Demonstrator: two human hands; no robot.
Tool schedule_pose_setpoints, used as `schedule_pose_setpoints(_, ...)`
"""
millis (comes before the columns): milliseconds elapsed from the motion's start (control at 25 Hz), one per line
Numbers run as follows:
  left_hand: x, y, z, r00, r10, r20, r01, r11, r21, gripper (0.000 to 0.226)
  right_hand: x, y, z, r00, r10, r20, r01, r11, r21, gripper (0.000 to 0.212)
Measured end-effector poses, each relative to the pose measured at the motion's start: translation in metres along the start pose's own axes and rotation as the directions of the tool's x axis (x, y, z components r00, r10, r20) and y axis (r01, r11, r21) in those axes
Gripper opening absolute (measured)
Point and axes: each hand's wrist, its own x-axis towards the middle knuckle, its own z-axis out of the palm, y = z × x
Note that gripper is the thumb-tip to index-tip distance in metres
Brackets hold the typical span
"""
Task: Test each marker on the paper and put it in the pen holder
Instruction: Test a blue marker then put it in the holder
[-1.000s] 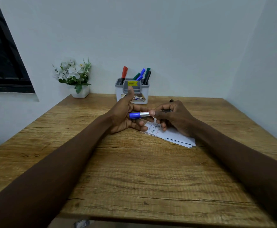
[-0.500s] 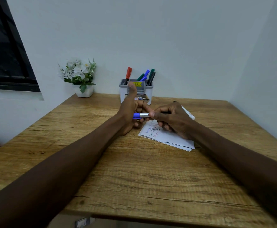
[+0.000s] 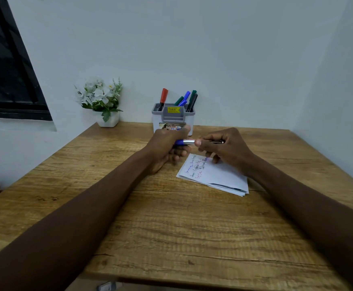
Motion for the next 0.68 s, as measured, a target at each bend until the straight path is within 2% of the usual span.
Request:
schedule_pose_setpoints(80, 0.001, -0.003, -0.001, 1.0, 0.004, 0.03, -0.002, 0.998, -0.067, 0.028, 0.001, 0.005, -0.01, 0.999, 0.005, -0.031, -0.006, 0.999, -0.042, 0.014)
schedule_pose_setpoints(120, 0.0, -0.003, 0.0, 1.0, 0.009, 0.021, -0.007, 0.996, -0.092, 0.023, 0.002, 0.008, -0.014, 0.998, -0.05, -0.029, 0.045, 0.986, -0.158, 0.016)
schedule_pose_setpoints(200, 0.0, -0.003, 0.003, 0.999, 0.031, -0.013, -0.032, 0.992, -0.121, 0.022, 0.004, 0.01, -0.014, 0.98, -0.199, 0.009, 0.18, 0.866, -0.466, 0.019)
schedule_pose_setpoints(240, -0.002, -0.002, 0.004, 0.999, 0.044, -0.017, -0.046, 0.99, -0.131, 0.022, 0.004, 0.007, -0.011, 0.966, -0.258, 0.021, 0.225, 0.797, -0.561, 0.021)
schedule_pose_setpoints(360, -0.005, 0.0, 0.006, 0.994, 0.107, -0.004, -0.107, 0.989, -0.101, 0.026, 0.007, -0.003, 0.002, 0.908, -0.412, 0.071, 0.337, 0.622, -0.706, 0.021)
schedule_pose_setpoints(480, -0.006, 0.004, 0.004, 0.992, 0.122, -0.044, -0.127, 0.984, -0.128, 0.034, 0.017, -0.008, 0.006, 0.876, -0.46, 0.147, 0.379, 0.468, -0.798, 0.025)
schedule_pose_setpoints(520, -0.004, 0.004, 0.003, 0.991, 0.117, -0.065, -0.126, 0.981, -0.146, 0.04, 0.023, -0.01, 0.005, 0.886, -0.438, 0.152, 0.364, 0.455, -0.812, 0.027)
schedule_pose_setpoints(600, -0.001, 0.005, 0.002, 0.988, 0.105, -0.113, -0.118, 0.987, -0.114, 0.048, 0.039, -0.013, 0.002, 0.922, -0.37, 0.113, 0.3, 0.499, -0.813, 0.03)
schedule_pose_setpoints(680, 0.001, 0.002, 0.001, 0.981, 0.122, -0.152, -0.113, 0.991, 0.07, 0.04, 0.056, -0.02, 0.001, 0.943, -0.328, 0.049, 0.252, 0.613, -0.749, 0.033)
